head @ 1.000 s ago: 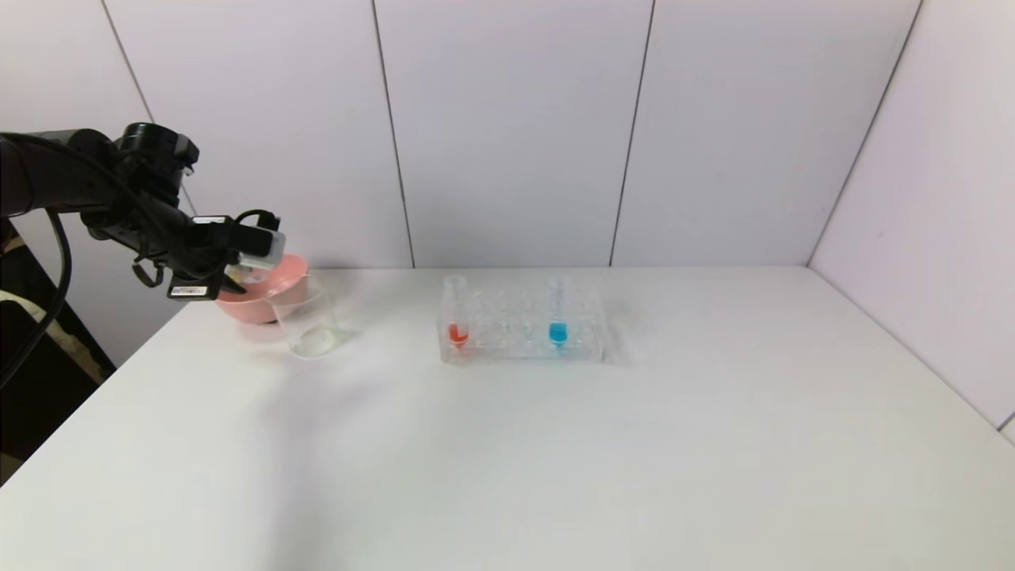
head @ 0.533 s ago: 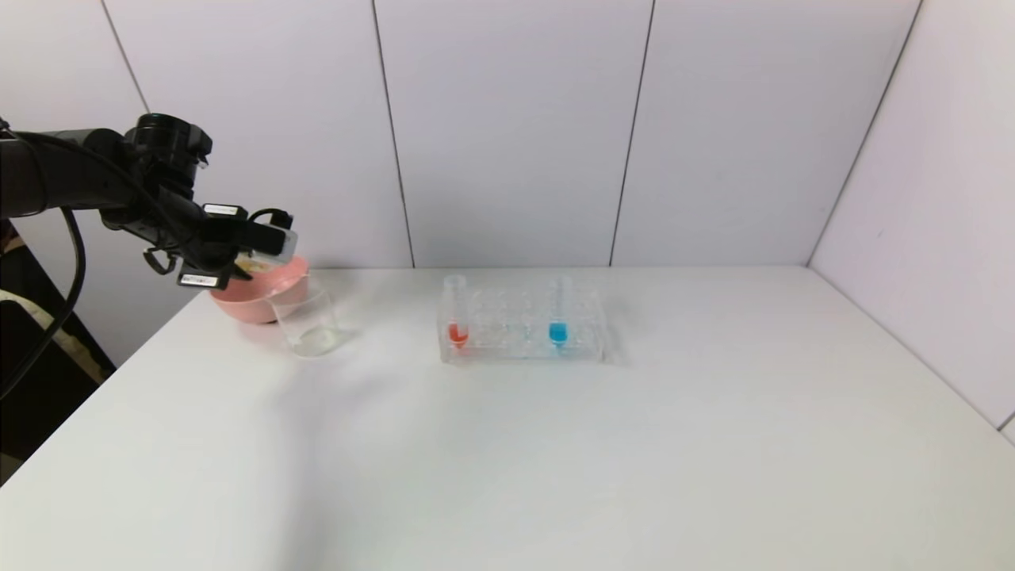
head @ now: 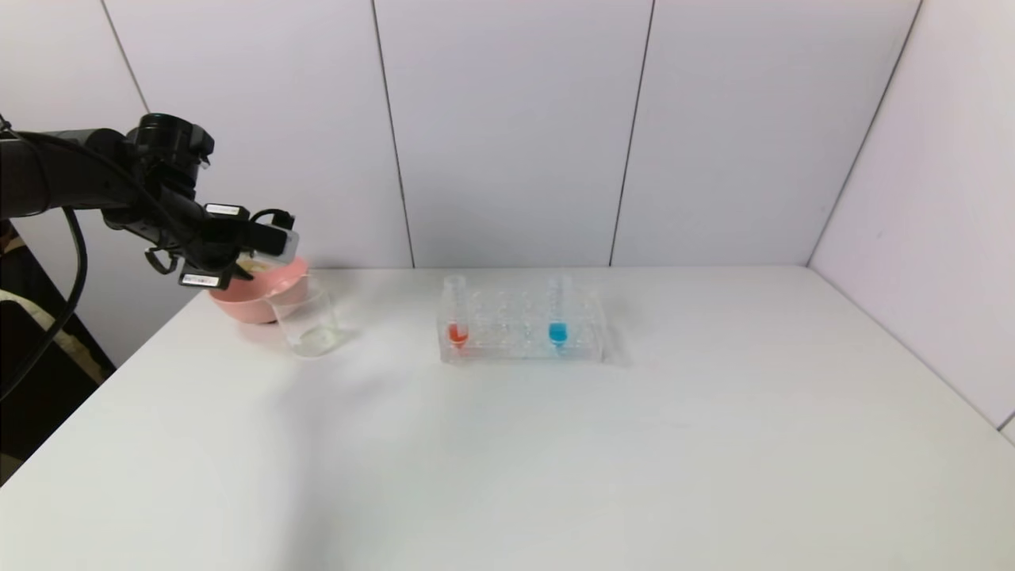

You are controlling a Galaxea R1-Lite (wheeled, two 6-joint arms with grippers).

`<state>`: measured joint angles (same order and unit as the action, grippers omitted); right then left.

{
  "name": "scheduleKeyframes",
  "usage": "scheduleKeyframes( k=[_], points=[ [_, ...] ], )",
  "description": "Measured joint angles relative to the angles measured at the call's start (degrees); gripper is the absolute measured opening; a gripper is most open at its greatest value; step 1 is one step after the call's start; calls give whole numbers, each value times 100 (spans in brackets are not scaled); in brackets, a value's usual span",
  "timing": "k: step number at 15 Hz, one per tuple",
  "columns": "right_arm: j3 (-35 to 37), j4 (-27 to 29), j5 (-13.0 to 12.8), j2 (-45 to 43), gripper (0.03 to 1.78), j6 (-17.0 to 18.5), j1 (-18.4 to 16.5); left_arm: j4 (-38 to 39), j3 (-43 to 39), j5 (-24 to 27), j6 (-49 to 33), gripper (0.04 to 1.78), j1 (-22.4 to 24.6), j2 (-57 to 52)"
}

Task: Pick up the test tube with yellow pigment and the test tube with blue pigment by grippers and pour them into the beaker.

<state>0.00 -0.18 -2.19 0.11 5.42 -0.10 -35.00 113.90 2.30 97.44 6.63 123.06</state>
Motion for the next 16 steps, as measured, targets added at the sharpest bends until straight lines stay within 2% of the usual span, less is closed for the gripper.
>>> scheduleKeyframes(
  k=[16],
  points=[
    [0, -2, 0, 0, 171, 0, 0, 50, 5, -255, 123, 47, -94, -22]
  ],
)
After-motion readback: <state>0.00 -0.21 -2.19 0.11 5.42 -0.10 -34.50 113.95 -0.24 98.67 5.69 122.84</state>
